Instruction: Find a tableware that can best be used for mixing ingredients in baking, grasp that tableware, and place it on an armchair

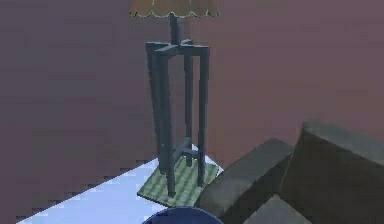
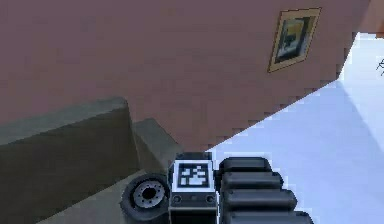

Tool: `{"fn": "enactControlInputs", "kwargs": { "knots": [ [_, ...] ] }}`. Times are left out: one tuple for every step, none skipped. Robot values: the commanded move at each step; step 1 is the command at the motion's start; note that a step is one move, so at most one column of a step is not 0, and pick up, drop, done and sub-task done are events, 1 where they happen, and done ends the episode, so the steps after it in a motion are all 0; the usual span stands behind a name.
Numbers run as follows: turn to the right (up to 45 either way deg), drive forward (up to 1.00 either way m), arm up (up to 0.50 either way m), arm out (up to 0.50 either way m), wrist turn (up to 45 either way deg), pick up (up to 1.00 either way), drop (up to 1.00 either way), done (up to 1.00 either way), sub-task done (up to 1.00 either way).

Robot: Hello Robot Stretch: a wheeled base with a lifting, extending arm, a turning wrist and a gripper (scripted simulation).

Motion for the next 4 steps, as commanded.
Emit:
{"fn": "enactControlInputs", "kwargs": {
  "knots": [
    [-18.0, 0.0, 0.0, 0.0, 0.0, 0.0, 0.0, 0.0, 0.0],
    [0.0, 0.0, 0.0, 0.36, 0.0, 0.0, 0.0, 0.0, 0.0],
    [0.0, 0.0, 0.0, 0.0, 45.0, 0.0, 0.0, 0.0, 0.0],
    [0.0, 0.0, 0.0, 0.0, 21.0, 0.0, 0.0, 0.0, 0.0]
  ]
}}
